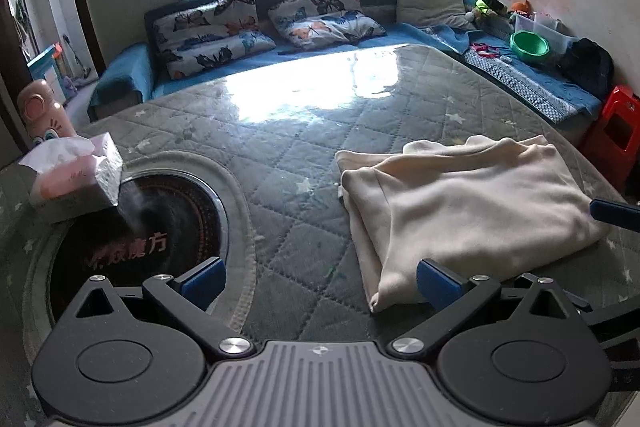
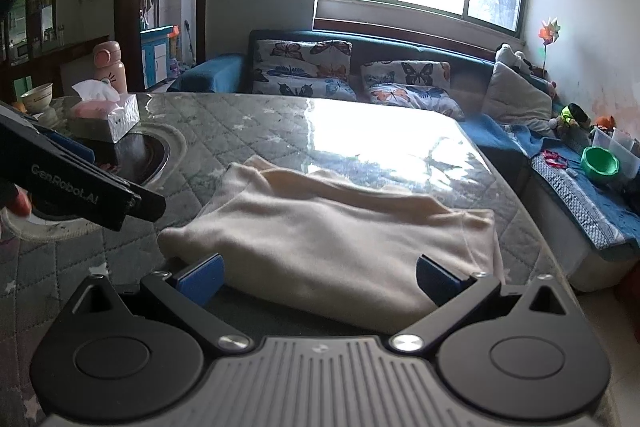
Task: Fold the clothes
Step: 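Grasp the cream fleece garment edge with the right gripper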
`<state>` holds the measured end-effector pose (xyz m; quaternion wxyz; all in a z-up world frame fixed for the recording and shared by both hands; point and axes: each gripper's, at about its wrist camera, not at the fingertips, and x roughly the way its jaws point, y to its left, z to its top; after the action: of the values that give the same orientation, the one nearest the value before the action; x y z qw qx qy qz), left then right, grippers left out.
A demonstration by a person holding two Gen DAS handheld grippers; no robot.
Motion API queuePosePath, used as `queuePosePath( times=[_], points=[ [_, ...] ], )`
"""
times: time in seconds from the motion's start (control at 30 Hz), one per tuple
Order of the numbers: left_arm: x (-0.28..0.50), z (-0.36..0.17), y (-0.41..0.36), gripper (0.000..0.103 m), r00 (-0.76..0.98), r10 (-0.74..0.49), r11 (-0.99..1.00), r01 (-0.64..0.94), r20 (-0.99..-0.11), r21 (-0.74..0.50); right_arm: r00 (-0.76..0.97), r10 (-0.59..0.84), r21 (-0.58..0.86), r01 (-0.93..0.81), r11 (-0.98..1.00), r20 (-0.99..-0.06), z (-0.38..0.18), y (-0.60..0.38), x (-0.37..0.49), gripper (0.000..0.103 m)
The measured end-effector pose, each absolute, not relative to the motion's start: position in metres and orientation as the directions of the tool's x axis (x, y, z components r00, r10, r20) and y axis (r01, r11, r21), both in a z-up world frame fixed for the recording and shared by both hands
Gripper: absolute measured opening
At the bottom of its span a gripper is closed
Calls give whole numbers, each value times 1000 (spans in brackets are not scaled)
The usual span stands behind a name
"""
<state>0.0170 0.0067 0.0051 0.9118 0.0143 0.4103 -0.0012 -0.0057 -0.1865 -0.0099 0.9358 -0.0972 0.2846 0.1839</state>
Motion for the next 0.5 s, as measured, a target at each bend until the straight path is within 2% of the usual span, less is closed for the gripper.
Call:
queuePosePath(
  times=[0.13, 0.33, 0.5],
  points=[
    [27, 12, 0, 103, 693, 27, 998, 21, -721, 58, 780, 270, -113, -397, 911, -564, -7, -186, -3, 103],
    [51, 31, -8, 103, 755, 78, 993, 2, -651, 121, 801, 247, -139, -377, 916, -545, 34, -198, 46, 102],
    [79, 29, -6, 103, 741, 83, 993, -3, -666, 119, 740, 253, -111, -404, 908, -623, 23, -197, 107, 86]
  ],
)
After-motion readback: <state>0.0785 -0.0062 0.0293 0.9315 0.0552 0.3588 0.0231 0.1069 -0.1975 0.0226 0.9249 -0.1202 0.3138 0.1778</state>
